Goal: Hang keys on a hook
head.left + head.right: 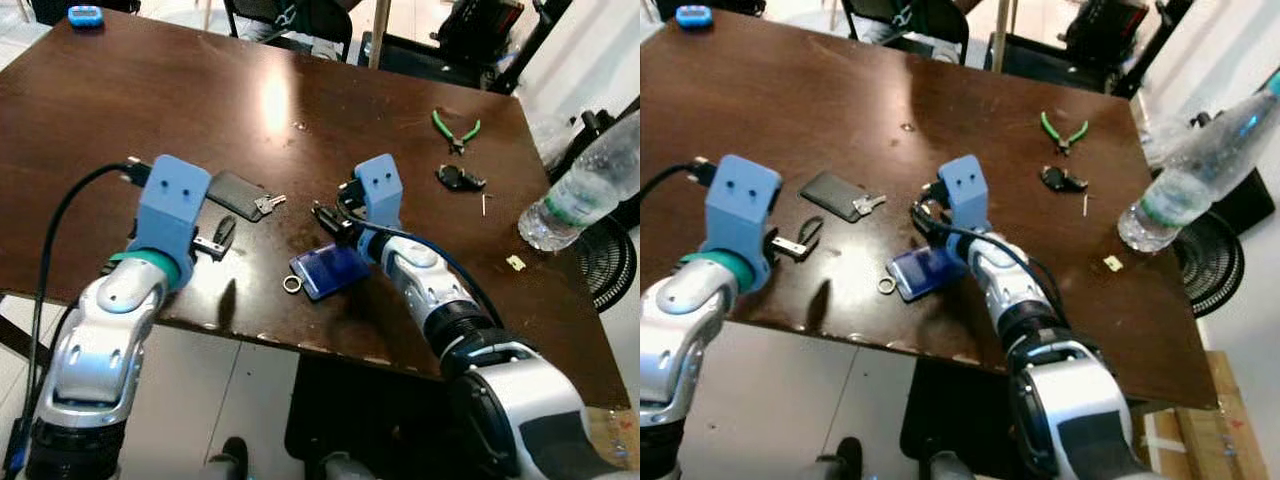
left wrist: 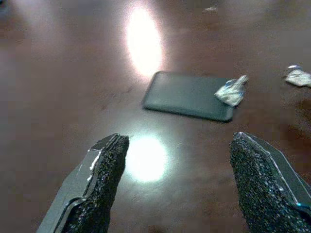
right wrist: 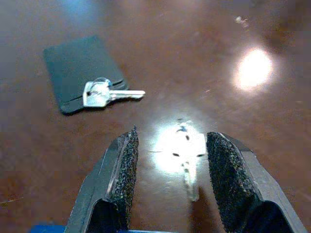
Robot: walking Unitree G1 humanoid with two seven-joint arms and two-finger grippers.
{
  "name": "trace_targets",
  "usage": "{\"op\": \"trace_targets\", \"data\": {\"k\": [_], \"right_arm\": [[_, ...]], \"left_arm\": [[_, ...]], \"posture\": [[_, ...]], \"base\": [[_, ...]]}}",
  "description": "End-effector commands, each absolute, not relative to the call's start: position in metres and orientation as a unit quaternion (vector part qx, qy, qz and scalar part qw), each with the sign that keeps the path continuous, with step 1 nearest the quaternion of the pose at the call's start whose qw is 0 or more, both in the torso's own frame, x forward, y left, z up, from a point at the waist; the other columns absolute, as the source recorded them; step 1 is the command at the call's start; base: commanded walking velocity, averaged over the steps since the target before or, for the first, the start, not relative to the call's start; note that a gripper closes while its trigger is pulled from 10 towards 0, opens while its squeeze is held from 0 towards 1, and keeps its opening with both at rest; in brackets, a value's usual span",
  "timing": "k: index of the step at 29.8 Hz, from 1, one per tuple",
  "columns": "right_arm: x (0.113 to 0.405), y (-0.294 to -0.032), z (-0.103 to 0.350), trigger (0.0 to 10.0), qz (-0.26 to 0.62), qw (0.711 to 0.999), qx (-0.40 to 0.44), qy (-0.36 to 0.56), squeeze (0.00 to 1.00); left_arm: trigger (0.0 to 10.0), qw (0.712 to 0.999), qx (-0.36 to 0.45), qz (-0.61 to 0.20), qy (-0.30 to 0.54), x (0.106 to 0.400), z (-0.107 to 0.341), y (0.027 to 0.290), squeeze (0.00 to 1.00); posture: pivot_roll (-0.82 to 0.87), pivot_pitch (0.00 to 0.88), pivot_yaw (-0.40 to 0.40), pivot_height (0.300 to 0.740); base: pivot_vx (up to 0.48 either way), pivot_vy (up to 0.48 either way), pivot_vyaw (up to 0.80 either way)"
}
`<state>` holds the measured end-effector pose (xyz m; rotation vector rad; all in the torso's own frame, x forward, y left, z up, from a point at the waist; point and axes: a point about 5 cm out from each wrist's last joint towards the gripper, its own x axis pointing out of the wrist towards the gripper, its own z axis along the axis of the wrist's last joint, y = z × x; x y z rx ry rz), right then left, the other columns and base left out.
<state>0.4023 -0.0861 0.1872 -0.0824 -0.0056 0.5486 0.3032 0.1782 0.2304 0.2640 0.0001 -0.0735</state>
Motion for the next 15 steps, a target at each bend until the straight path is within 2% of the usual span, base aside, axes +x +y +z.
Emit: {"op": "trace_targets", "data": {"k": [1, 9, 15], "right_arm": [[0.401, -0.087, 0.179, 10.0, 0.278, 0.96, -0.034, 0.015, 0.0], [0.401, -0.101, 0.176, 10.0, 0.274, 0.961, -0.021, 0.028, 0.0], [0.399, -0.1, 0.17, 10.0, 0.281, 0.959, -0.023, 0.042, 0.0]], "left_arm": [[10.0, 0.992, 0.122, -0.032, 0.003, 0.297, 0.23, 0.181, 0.0], [10.0, 0.994, 0.108, -0.003, -0.014, 0.296, 0.239, 0.187, 0.0], [10.0, 0.994, 0.106, -0.006, -0.008, 0.295, 0.239, 0.184, 0.0]], "posture": [[-0.06, 0.276, -0.088, 0.74], [-0.09, 0.326, -0.09, 0.74], [-0.09, 0.335, -0.087, 0.74]], "base": [[0.0, 0.0, 0.0], [0.0, 0.0, 0.0], [0.0, 0.0, 0.0]]}}
